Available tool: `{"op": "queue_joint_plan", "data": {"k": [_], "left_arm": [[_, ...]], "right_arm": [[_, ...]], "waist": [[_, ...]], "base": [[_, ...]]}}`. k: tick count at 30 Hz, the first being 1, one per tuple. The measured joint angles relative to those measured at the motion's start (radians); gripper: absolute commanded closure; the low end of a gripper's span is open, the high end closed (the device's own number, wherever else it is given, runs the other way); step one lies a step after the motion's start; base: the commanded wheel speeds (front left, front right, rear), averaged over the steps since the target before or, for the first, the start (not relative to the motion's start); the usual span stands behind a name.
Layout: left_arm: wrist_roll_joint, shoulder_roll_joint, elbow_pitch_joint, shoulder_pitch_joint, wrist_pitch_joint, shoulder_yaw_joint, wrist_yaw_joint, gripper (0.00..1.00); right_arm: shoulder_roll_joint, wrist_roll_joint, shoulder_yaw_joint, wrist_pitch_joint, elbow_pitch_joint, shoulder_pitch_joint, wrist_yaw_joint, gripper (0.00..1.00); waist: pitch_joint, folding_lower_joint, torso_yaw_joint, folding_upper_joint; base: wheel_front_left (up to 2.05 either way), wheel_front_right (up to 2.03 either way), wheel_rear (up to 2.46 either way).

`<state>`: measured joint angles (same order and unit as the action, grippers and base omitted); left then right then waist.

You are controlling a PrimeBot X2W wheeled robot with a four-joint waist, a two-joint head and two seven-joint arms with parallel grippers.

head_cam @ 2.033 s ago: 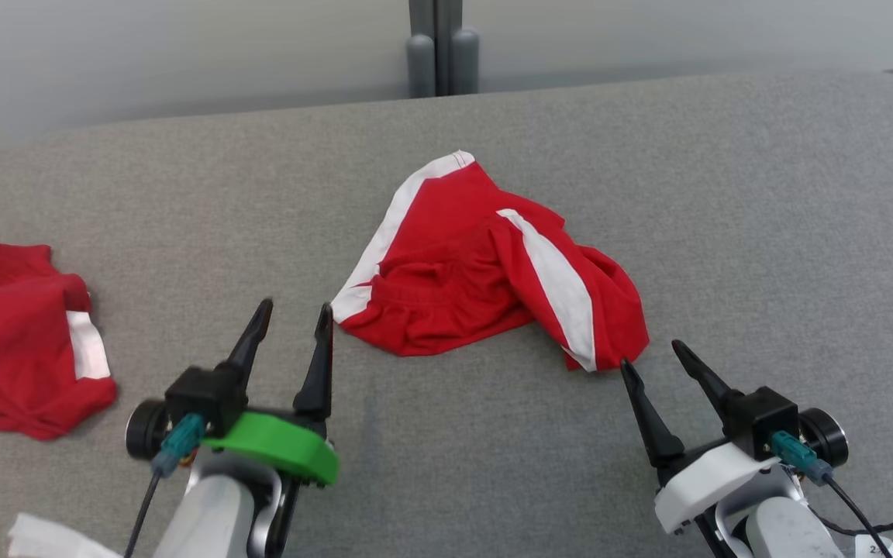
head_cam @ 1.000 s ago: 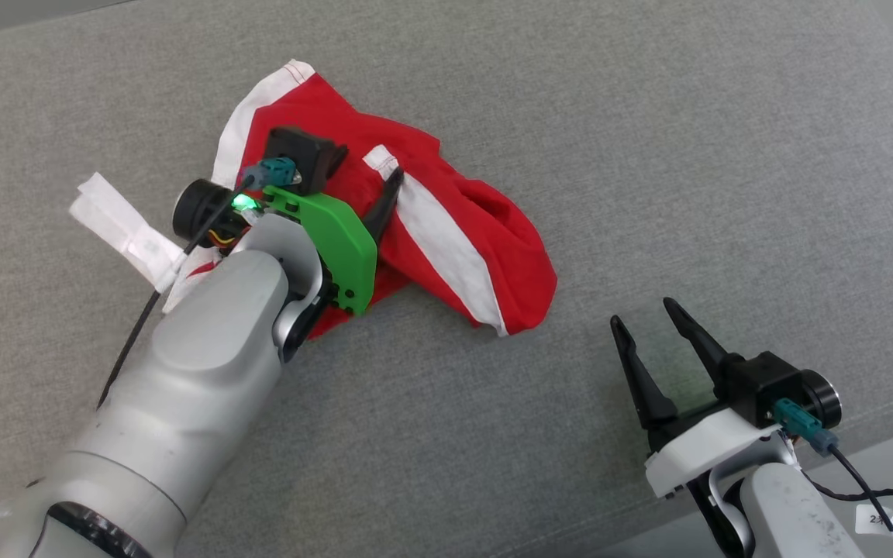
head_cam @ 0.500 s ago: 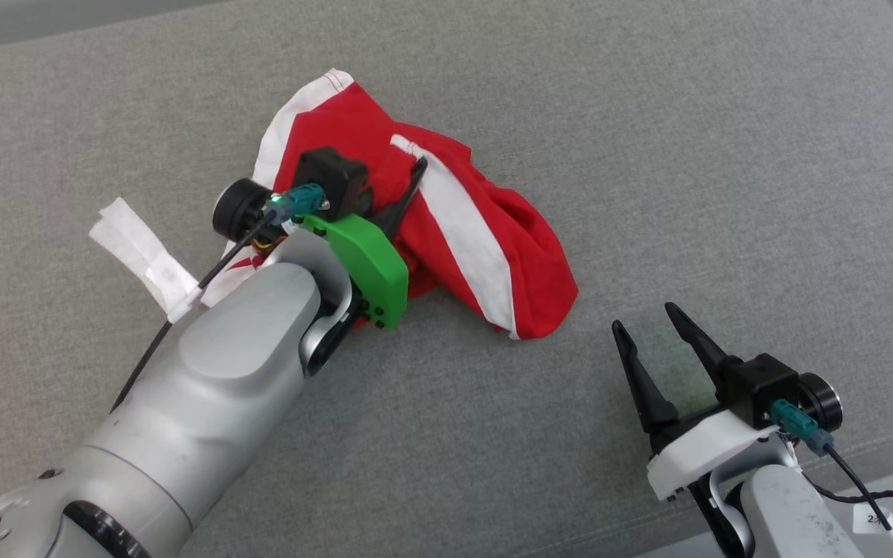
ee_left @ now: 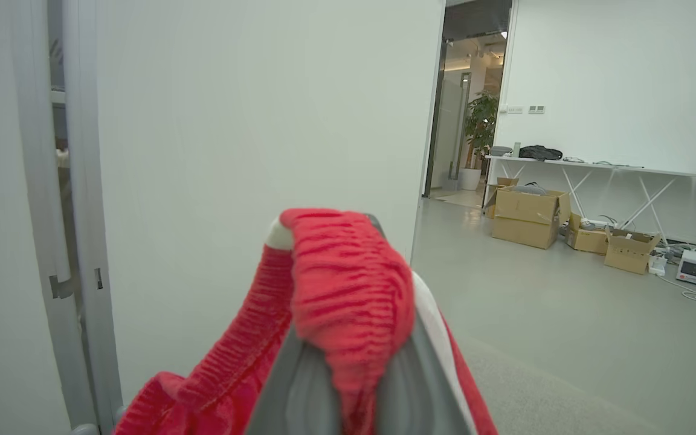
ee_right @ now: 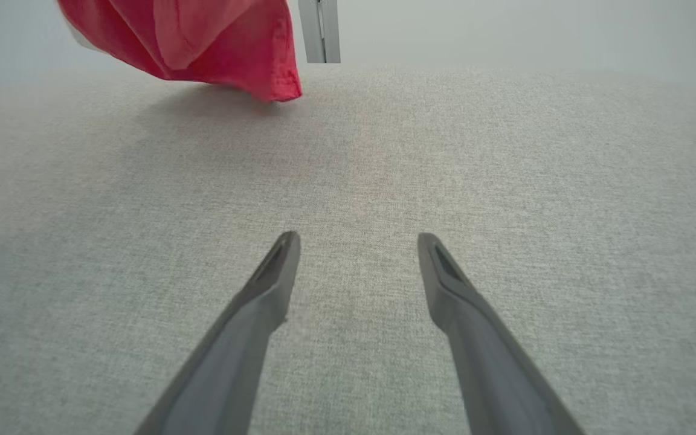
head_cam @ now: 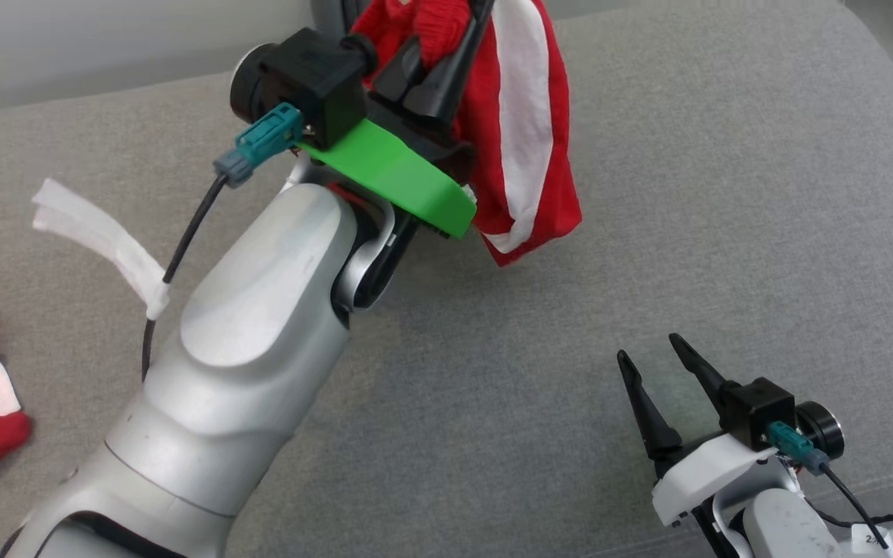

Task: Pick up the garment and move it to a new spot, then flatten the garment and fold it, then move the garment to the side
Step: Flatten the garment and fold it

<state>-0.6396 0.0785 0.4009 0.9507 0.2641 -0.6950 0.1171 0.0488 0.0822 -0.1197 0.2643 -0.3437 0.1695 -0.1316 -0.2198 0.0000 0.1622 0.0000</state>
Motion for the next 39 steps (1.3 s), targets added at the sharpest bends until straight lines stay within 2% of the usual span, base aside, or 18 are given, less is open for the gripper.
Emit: {"op": "queue_joint_plan", "data": {"k": [4,9,18,19,20,21,22,32,39], "left_arm": [[0.053,-0.013,-0.028,-0.059,0.0,0.082,-0.022,1.0],[0.094,-0.016,0.013,-0.161,0.0,0.181,-0.056,1.0],[0.13,0.053,0.216,-0.431,0.0,0.346,-0.071,1.0],[0.134,0.058,0.229,-0.453,0.0,0.363,-0.07,0.92],[0.14,0.061,0.244,-0.477,0.0,0.377,-0.067,0.66],[0.146,0.063,0.257,-0.5,0.0,0.392,-0.063,0.28],[0.153,0.063,0.264,-0.518,0.0,0.402,-0.059,0.0],[0.237,0.036,0.25,-0.662,0.0,0.541,-0.03,0.0],[0.295,-0.005,0.17,-0.719,0.0,0.608,-0.01,0.0]], "right_arm": [[0.0,0.001,0.003,0.0,-0.003,-0.011,0.0,0.0],[0.0,0.003,0.008,0.0,-0.007,-0.014,0.0,0.0],[0.0,0.005,0.009,0.0,-0.013,-0.012,0.0,0.0],[0.0,0.004,0.009,0.0,-0.013,-0.011,0.0,0.0],[0.0,0.003,0.008,0.0,-0.013,-0.011,0.0,0.0],[0.0,0.001,0.008,0.0,-0.013,-0.01,0.0,0.0],[0.0,0.0,0.008,0.0,-0.013,-0.01,0.0,0.0],[0.0,-0.004,-0.029,0.0,-0.01,-0.007,0.0,0.0],[0.0,-0.013,-0.151,0.0,-0.022,0.011,0.0,0.0]], "waist": [[0.028,0.0,-0.023,-0.0001],[0.041,0.0,-0.065,0.0],[0.046,0.0,-0.134,-0.0001],[0.046,0.0,-0.139,0.0],[0.046,0.0,-0.144,0.0],[0.046,0.0,-0.15,0.0],[0.045,0.0,-0.154,-0.0001],[0.056,0.0,-0.203,0.0],[0.062,0.0,-0.242,0.0]], "base": [[0.0,0.0,0.0],[0.0,0.0,0.0],[0.0,0.0,0.0],[0.0,0.0,0.0],[0.0,0.0,0.0],[0.0,0.0,0.0],[0.0,0.0,0.0],[0.0,0.0,0.0],[0.0,0.0,0.0]]}}
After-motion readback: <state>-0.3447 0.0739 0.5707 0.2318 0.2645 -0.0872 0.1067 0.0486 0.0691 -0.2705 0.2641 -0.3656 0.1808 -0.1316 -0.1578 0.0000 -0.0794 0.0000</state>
